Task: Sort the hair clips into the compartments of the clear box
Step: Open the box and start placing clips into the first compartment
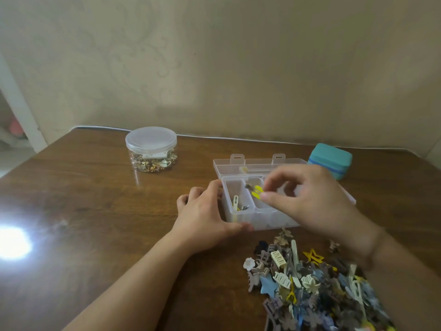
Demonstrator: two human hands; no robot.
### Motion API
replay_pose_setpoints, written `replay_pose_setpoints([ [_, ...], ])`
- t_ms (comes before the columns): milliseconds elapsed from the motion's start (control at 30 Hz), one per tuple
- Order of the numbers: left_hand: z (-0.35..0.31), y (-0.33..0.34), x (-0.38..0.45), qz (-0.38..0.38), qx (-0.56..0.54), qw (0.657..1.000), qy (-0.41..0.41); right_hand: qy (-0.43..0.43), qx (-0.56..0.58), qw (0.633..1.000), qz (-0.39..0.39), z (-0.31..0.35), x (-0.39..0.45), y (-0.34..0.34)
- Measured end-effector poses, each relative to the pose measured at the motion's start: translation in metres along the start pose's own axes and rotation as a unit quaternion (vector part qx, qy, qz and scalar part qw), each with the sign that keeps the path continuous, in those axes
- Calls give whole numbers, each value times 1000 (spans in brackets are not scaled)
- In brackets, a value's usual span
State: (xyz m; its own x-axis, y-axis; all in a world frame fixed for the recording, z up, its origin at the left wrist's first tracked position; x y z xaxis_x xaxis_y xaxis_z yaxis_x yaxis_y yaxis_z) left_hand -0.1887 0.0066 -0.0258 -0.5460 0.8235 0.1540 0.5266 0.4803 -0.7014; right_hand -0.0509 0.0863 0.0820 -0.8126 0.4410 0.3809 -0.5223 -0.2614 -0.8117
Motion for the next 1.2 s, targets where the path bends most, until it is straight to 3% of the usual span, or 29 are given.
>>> replay_pose_setpoints([
  [133,0,1,0,1,10,1000,-6,-16,-92,995,33,11,10,36],
  [267,0,-1,0,1,2,1000,-3,-19,-66,997,18,6,-5,8],
  [367,2,1,0,5,1,1000,-9,-21,-83,995,54,-8,-18,-13],
  [500,3,2,0,4,5,1000,-17,-49,-89,993,61,-2,-20,-4],
  [833,1,3,0,4,12,1000,-6,-180,-298,911,222,22,-1,54],
  [1000,3,3,1,4,6,1000,-2,-174,-265,918,236,25,6,48],
  [1200,4,3,1,3,7,1000,4,-189,-303,888,289,22,12,68],
])
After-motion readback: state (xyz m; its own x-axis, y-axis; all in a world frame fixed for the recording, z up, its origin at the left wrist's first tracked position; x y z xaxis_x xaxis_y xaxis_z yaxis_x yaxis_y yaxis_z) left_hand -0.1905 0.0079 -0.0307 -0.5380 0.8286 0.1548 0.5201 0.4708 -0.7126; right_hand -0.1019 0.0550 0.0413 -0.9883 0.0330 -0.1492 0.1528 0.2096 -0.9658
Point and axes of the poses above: each hand's wrist, its own x-axis towards the middle knuckle, its own y-axis out of the palm, z = x × y, the point moved 9 cm from there along x, towards the middle knuckle, and after that the axes turned 8 degrees about -x, right-handed, at the moved point
